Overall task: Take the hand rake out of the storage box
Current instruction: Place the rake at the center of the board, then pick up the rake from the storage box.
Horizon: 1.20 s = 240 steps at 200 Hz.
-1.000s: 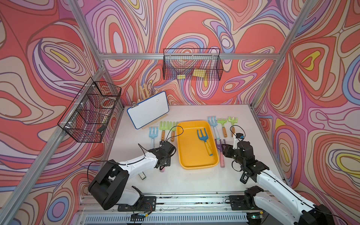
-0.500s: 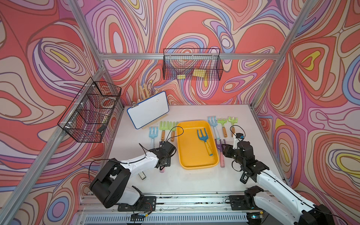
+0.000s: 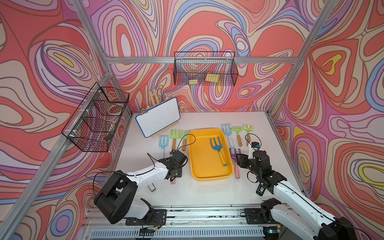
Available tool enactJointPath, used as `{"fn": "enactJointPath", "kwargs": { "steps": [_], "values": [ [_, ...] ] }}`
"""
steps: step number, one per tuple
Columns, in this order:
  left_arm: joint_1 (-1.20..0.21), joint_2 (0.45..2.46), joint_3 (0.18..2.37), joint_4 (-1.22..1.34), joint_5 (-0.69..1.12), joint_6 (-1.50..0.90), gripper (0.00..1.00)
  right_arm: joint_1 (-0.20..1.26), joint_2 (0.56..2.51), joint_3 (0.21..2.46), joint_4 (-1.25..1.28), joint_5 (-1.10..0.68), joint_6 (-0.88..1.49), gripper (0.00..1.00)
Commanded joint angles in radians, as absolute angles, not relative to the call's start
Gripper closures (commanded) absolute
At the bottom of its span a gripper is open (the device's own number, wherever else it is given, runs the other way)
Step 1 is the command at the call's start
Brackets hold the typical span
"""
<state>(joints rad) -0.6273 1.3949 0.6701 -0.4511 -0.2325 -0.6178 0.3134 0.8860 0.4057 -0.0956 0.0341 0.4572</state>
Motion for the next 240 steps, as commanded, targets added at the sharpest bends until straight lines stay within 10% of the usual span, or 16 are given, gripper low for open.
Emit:
{"fn": "enactJointPath", "kwargs": {
  "steps": [1, 240],
  "values": [
    [-0.621, 1.328, 0.700, -0.511, -0.223, -0.606, 0.39, 0.310, 0.891, 0.424, -0.073, 0.021, 0.447, 0.39],
    [-0.716, 0.910, 0.525, -0.185, -0.158, -0.505, 0.33, 0.329, 1.225, 0.946, -0.556, -0.161, 0.299, 0.41]
  ]
}}
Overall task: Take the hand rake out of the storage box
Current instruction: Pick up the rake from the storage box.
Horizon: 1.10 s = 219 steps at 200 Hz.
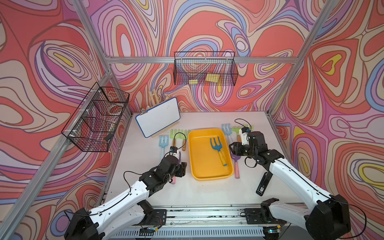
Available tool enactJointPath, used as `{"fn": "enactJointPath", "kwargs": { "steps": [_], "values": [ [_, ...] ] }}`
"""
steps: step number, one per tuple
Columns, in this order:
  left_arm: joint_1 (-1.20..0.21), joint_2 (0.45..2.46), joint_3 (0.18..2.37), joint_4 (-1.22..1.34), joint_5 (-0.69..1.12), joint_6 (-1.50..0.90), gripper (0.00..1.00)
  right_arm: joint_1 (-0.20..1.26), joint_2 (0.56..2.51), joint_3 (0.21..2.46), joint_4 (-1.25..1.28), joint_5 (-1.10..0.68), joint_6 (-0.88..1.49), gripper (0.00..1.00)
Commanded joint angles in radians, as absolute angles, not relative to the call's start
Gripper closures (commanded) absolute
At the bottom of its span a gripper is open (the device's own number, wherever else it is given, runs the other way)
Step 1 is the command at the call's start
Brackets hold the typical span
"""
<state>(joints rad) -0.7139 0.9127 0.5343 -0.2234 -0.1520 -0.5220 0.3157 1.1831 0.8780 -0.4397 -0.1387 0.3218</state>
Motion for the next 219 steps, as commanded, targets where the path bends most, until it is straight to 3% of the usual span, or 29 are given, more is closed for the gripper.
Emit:
{"fn": "enactJointPath", "kwargs": {
  "steps": [1, 101, 219],
  "values": [
    [-0.716, 0.909, 0.525, -0.184, -0.158, -0.505, 0.33, 0.329, 1.227, 0.949, -0.557, -0.159, 0.299, 0.41],
    [-0.713, 0.884, 0.476, -0.169, -0.163, -0.511, 0.34, 0.525, 1.554, 1.202, -0.712, 0.024, 0.304, 0.48],
    [-0.701, 0.874, 0.465, -0.161, -0.149, -0.512, 0.35, 0.575, 1.798, 1.302, -0.790, 0.164, 0.317, 0.52]
  ]
}}
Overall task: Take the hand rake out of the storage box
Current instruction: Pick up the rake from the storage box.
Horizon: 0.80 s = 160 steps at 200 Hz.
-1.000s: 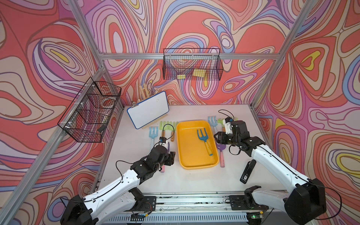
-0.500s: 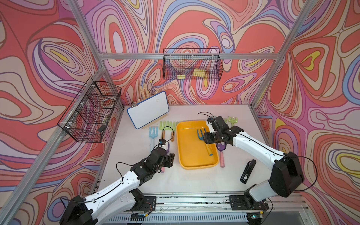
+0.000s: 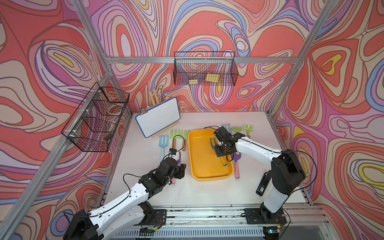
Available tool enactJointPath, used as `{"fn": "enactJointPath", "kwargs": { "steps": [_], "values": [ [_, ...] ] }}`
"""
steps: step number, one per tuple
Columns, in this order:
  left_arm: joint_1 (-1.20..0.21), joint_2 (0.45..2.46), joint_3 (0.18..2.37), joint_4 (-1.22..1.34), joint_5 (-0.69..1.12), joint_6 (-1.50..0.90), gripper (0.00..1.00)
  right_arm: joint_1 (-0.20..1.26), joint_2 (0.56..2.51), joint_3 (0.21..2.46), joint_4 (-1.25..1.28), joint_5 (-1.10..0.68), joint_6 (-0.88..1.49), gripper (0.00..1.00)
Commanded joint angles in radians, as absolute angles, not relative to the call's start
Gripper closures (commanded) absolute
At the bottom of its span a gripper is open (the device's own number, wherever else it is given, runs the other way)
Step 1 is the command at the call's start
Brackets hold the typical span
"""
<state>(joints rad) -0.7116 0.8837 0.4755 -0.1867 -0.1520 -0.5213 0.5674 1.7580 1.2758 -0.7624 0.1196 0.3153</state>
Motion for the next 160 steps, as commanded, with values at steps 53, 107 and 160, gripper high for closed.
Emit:
{"fn": "enactJointPath", "kwargs": {
  "steps": [53, 107, 160],
  "values": [
    [-0.698, 0.876, 0.464, -0.161, -0.143, -0.511, 0.35, 0.580, 1.879, 1.335, -0.825, 0.211, 0.317, 0.52],
    [-0.696, 0.879, 0.466, -0.160, -0.141, -0.512, 0.38, 0.580, 1.921, 1.333, -0.812, 0.183, 0.318, 0.55],
    [-0.696, 0.877, 0.465, -0.160, -0.142, -0.512, 0.39, 0.587, 1.966, 1.334, -0.789, 0.136, 0.318, 0.64]
  ]
}}
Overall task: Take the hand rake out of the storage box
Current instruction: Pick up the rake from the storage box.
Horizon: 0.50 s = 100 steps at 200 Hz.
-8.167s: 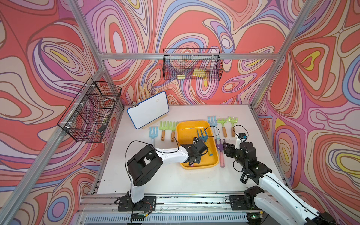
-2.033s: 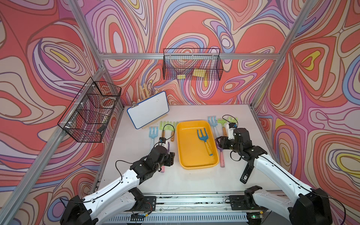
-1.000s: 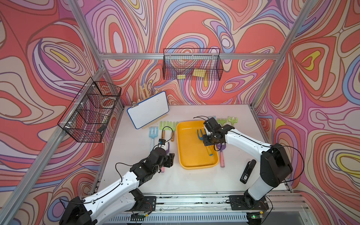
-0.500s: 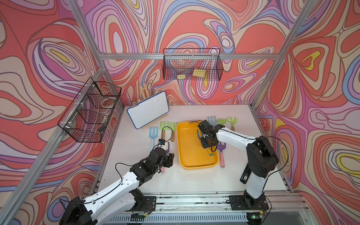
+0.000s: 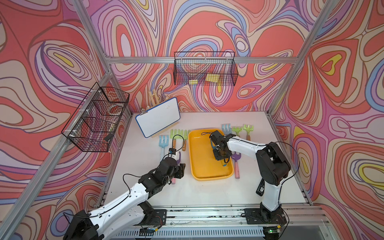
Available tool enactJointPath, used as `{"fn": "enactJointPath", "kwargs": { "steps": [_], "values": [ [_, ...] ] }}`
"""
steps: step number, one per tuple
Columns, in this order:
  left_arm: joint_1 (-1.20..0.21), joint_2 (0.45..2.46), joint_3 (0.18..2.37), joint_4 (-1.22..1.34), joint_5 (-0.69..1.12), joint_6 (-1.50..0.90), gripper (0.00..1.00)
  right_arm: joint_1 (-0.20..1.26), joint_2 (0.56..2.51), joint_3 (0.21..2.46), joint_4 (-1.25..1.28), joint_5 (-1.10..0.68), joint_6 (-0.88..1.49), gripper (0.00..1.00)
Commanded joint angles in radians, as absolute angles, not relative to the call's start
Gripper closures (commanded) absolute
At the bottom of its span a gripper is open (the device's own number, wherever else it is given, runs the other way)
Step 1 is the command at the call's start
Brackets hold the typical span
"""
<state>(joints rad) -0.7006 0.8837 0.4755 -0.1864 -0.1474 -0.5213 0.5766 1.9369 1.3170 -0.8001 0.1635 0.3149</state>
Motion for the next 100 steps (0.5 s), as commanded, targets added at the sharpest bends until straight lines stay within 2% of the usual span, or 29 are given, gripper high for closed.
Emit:
{"fn": "enactJointPath", "kwargs": {
  "steps": [1, 33, 100],
  "values": [
    [-0.695, 0.877, 0.465, -0.160, -0.141, -0.512, 0.39, 0.587, 1.966, 1.334, -0.788, 0.135, 0.319, 0.64],
    [-0.695, 0.877, 0.465, -0.161, -0.141, -0.514, 0.39, 0.592, 1.987, 1.336, -0.778, 0.110, 0.321, 0.66],
    [-0.693, 0.891, 0.471, -0.160, -0.138, -0.511, 0.39, 0.597, 1.976, 1.333, -0.757, 0.077, 0.327, 0.77]
  ]
}}
